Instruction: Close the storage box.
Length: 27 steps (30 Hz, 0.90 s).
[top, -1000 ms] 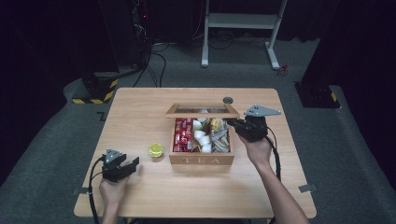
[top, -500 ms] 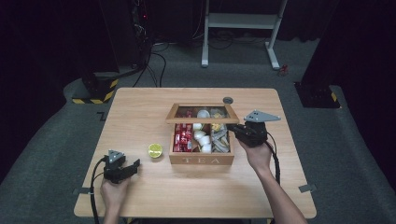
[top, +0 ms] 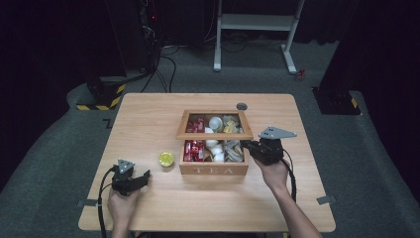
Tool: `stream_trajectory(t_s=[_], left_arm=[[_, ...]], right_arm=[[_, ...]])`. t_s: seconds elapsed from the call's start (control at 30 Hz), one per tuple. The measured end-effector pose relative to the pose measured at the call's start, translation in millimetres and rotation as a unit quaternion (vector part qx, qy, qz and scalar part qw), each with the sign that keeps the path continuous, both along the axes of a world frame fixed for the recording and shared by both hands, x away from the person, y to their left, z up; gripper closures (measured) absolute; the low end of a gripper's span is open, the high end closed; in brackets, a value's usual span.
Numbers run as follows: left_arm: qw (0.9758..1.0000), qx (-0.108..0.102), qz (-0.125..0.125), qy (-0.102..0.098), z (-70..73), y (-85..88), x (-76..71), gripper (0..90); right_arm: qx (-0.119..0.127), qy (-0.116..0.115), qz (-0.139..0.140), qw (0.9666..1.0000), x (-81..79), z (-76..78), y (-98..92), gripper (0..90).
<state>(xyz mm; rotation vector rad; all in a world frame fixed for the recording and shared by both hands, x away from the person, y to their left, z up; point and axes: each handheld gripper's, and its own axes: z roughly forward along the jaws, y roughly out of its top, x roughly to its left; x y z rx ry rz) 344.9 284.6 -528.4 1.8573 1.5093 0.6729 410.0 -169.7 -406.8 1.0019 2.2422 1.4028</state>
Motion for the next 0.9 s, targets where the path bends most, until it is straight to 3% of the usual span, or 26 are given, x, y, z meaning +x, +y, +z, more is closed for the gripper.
stream_trajectory(t_s=[0.9], left_arm=[[1.0, 0.002, 0.0, 0.0, -0.1, -0.8, -0.4, 28.9]], right_arm=[[-0.027, 0.021, 0.009, 0.9994, -25.1, -38.7, -0.2, 84.1]])
